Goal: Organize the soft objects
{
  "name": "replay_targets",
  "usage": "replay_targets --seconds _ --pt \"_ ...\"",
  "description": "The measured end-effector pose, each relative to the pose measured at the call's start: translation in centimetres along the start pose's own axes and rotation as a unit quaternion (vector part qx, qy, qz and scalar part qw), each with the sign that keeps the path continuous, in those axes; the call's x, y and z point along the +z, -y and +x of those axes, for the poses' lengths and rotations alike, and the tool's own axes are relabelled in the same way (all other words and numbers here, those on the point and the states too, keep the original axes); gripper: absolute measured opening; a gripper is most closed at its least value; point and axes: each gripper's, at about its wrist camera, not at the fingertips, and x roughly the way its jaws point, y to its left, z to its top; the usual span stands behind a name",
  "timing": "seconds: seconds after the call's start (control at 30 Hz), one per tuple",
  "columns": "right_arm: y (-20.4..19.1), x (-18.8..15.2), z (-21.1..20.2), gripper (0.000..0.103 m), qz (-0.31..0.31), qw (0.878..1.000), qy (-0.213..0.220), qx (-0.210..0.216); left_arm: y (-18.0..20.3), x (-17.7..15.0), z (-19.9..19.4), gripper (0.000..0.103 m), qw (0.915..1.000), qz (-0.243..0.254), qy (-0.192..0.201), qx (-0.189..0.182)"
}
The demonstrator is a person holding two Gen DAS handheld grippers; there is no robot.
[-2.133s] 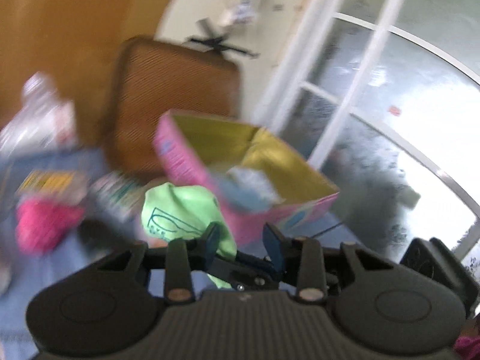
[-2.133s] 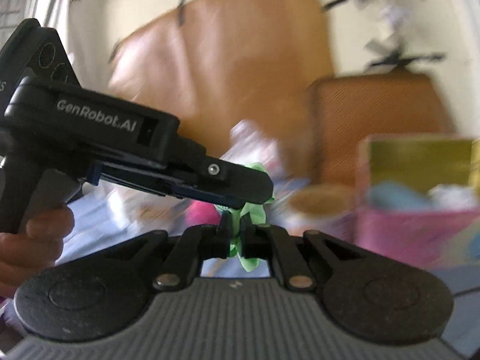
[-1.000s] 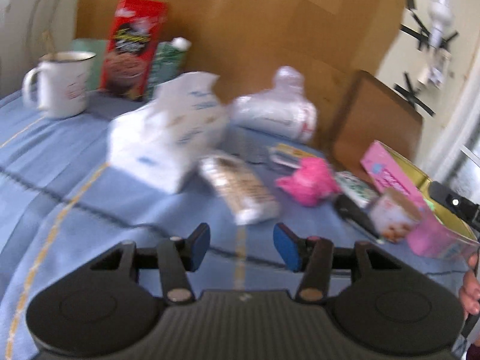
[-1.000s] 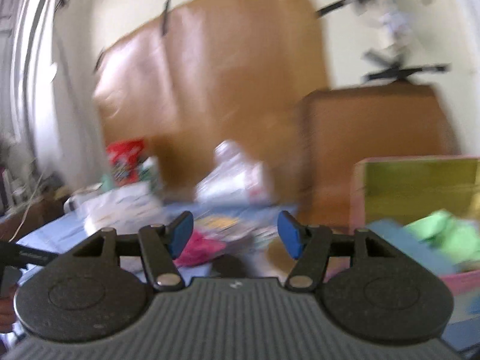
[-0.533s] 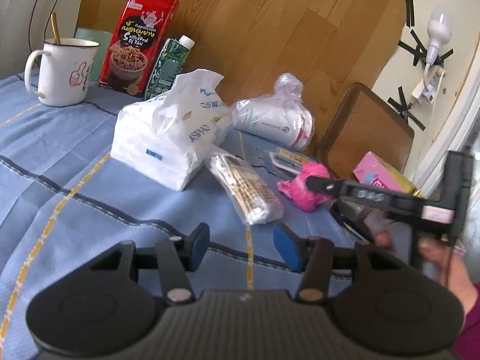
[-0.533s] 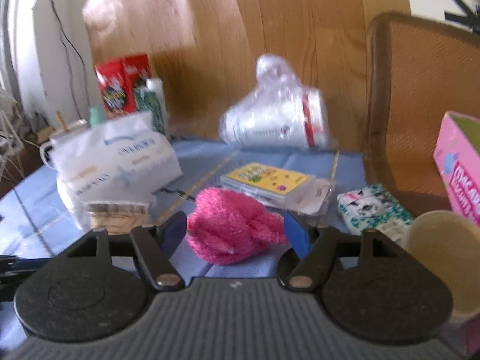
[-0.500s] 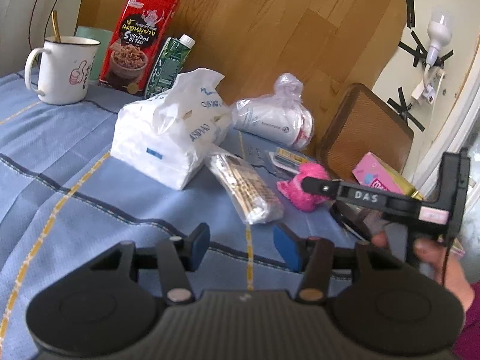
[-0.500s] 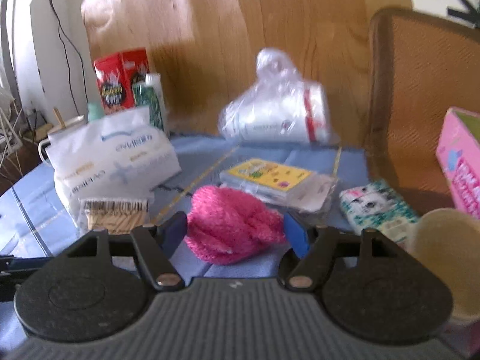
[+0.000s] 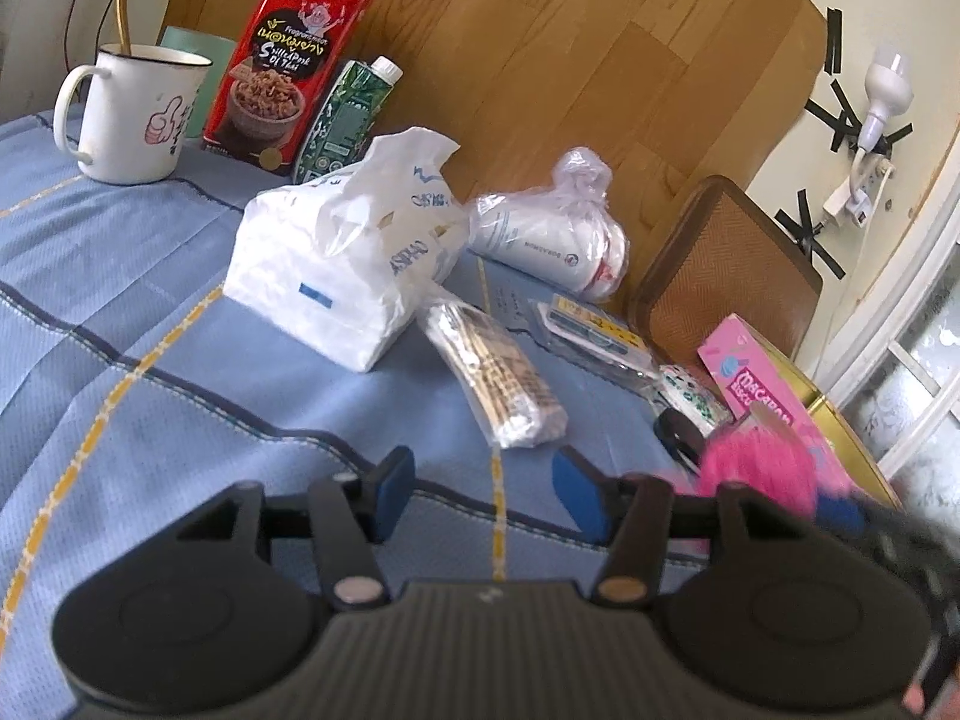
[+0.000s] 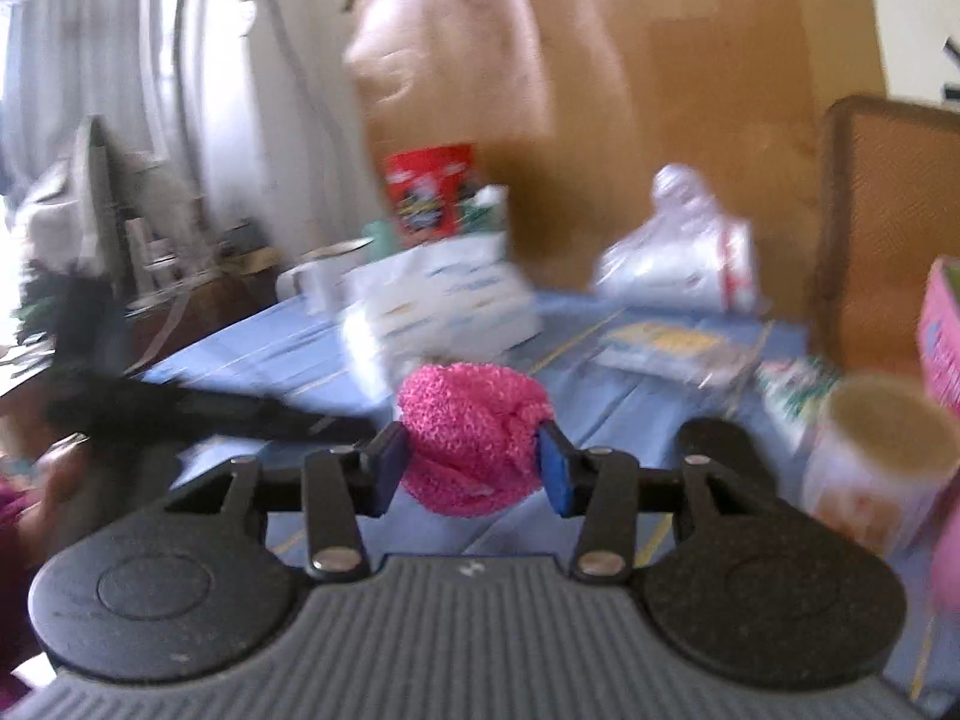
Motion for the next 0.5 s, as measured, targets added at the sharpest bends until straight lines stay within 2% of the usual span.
replay_targets --seconds 0.07,0.13,0.17,0.2,0.3,0.37,0.5 --pt "-0.2 -1.0 -0.3 0.05 0.016 0.999 -0.023 0.036 0.0 0.0 0.1 0.052 1.0 0.001 -0.002 0.001" --pt "-0.6 -2.0 0.1 0.051 0.021 0.998 -0.039 0.048 0.2 0.0 0.1 0.053 1.0 0.004 -0.004 0.003" --pt "-1.0 -2.6 0.7 0.051 0.012 0.998 -0.049 0.039 0.3 0.0 0.1 0.054 1.0 0.006 -0.005 0.002" --pt "-1.3 -3.1 1.1 0.056 0.005 0.998 -0.057 0.028 0.4 0.0 0.0 0.058 1.0 0.006 -0.006 0.0" --pt "-2.0 -3.5 1.2 0.062 0.005 0.999 -0.046 0.019 0.6 -0.1 -0.8 0.072 1.0 0.004 -0.005 -0.002" --pt "-2.2 -3.4 1.3 0.064 -0.008 0.999 -0.045 0.015 0.9 -0.1 -1.7 0.074 1.0 0.005 -0.001 -0.008" --pt "-2.1 -3.4 0.5 0.076 -0.015 0.999 -0.038 0.012 1.8 -0.1 -4.0 0.085 0.9988 0.009 0.003 -0.049"
